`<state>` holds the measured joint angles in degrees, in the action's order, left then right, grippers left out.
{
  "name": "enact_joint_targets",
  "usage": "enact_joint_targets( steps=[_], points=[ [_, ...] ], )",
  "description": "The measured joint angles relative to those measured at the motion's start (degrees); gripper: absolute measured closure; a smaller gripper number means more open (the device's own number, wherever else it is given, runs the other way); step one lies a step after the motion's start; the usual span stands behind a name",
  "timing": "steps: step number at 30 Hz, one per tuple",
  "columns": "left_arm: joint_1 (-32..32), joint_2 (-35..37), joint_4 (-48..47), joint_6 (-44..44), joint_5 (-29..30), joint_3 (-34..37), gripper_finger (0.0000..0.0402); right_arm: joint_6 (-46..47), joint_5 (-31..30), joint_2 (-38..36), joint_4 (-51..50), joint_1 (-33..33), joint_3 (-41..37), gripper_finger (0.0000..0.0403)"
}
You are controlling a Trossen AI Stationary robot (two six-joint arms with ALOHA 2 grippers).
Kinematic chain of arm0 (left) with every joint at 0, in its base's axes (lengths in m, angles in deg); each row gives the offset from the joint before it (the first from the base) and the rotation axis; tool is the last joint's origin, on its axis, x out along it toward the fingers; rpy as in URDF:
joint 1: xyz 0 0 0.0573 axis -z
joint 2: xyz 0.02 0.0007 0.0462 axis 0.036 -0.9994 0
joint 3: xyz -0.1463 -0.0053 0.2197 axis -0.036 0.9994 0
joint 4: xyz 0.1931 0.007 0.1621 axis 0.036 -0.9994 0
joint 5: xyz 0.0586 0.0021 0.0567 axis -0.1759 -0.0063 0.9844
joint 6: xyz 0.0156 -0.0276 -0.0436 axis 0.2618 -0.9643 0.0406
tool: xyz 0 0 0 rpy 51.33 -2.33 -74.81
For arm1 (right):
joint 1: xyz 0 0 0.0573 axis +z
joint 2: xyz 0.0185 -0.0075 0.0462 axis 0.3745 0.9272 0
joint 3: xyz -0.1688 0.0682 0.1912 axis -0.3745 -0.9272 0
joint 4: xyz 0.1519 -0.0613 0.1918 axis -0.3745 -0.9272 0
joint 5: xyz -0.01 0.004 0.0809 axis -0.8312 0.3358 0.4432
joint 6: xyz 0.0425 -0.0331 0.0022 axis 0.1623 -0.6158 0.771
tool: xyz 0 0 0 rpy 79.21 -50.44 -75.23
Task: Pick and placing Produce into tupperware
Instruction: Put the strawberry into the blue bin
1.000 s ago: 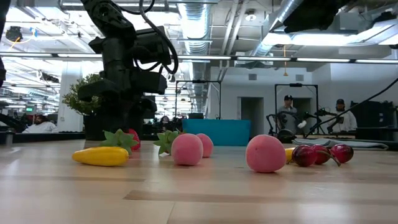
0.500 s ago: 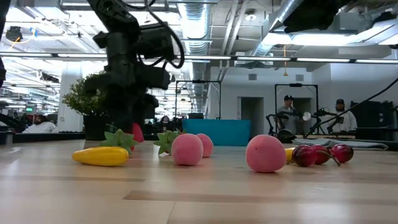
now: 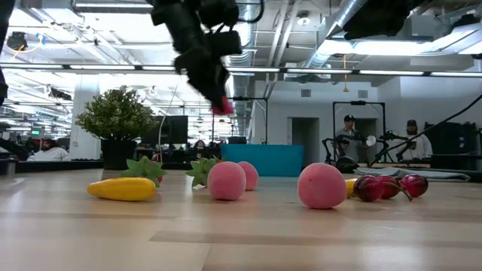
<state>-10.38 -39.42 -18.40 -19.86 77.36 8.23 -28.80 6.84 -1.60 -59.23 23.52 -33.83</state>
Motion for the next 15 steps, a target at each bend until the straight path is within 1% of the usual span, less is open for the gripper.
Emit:
enact_joint_targets(
  steps=[6,15],
  points=[
    [-5.9,0.0,3.3,3.6,0.1,-4.8,0.0214,0.0,0.0,0.0,0.0,0.0,0.0,0.0178],
    [-12.0,-0.8,6.8,5.8,-2.0,-5.2,0.0216,0.0,0.0,0.0,0.0,0.0,0.0,0.0178]
  ],
)
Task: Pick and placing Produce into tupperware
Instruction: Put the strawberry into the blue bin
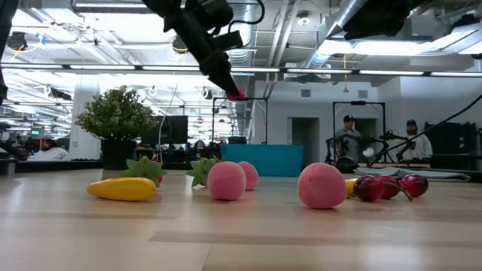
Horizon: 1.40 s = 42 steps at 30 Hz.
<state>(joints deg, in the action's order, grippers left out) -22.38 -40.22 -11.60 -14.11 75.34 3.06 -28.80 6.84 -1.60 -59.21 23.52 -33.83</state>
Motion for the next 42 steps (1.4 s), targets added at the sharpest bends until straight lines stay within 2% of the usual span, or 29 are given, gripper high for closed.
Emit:
enact_joint_targets(
  steps=[10,27,42],
  points=[
    [-1.2,-6.5,-0.5,0.9,-1.4,-1.8,0.0215,0.0,0.0,0.0,0.3,0.0,-0.1,0.0177],
    [-1.2,-22.2,-9.2,2.9,-0.3,-17.2,0.0216,0.0,0.0,0.0,0.3,0.0,-0.1,0.0178],
    [-1.3,-23.7,-9.7,3.4,0.2,-16.8,0.0216,0.0,0.0,0.0,0.2,0.0,0.0,0.0178]
  ],
)
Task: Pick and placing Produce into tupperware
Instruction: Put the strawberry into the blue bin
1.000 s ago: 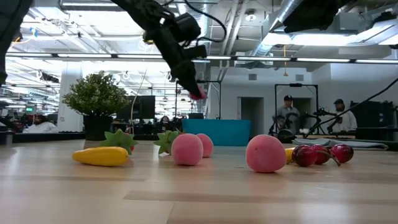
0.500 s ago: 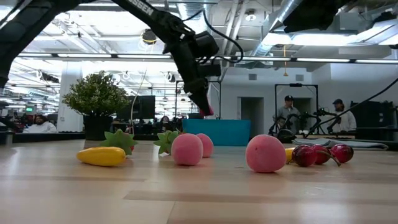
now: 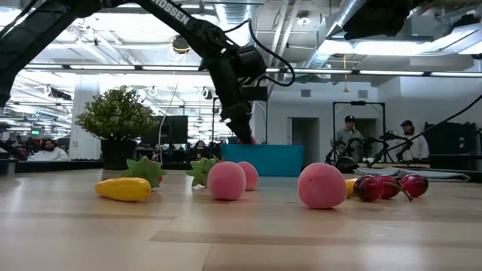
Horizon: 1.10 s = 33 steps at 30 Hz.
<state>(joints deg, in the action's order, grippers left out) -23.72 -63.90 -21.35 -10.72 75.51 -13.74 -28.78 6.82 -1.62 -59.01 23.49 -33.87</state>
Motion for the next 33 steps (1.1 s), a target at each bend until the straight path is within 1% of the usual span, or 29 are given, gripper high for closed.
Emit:
enact_joint_targets(
  steps=[8,10,13,23,29,33],
  points=[
    [-0.1,-0.8,1.0,0.1,-0.1,0.0,0.0216,0.0,0.0,0.0,0.0,0.0,0.0,0.0178],
    [-0.3,-1.7,-0.5,0.1,0.0,0.1,0.0216,0.0,0.0,0.0,0.0,0.0,0.0,0.0178],
    [-0.3,-2.9,-0.7,0.0,1.9,0.2,0.0216,0.0,0.0,0.0,0.0,0.0,0.0,0.0178],
    [-0.3,-3.3,-0.6,-0.1,0.5,0.1,0.0216,0.0,0.0,0.0,0.0,0.4,0.0,0.0178],
    [-0.3,-5.0,-2.0,0.1,0.5,0.1,0.0217,0.0,0.0,0.0,0.0,0.4,0.0,0.0178],
    [0.0,-5.6,-1.7,0.1,1.6,0.1,0.0217,0.0,0.0,0.0,0.0,0.4,0.0,0.0178]
  ],
)
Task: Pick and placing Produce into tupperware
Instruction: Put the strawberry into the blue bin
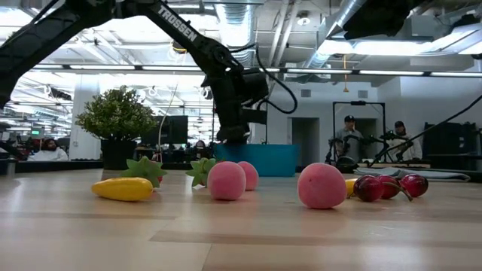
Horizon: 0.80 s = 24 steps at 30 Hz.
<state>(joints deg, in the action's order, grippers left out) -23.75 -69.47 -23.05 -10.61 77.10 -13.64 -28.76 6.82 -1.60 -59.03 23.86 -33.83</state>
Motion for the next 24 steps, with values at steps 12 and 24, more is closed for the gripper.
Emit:
enact_joint_targets(
  steps=[12,24],
  points=[
    [0.0,0.0,0.1,-0.1,-0.1,0.0,0.0176,0.0,0.0,0.0,-0.2,0.0,0.0,0.0178],
    [0.7,0.0,-1.0,-0.3,0.3,-3.3,0.0144,0.0,0.0,0.0,-0.2,0.0,0.0,0.0178]
  ],
)
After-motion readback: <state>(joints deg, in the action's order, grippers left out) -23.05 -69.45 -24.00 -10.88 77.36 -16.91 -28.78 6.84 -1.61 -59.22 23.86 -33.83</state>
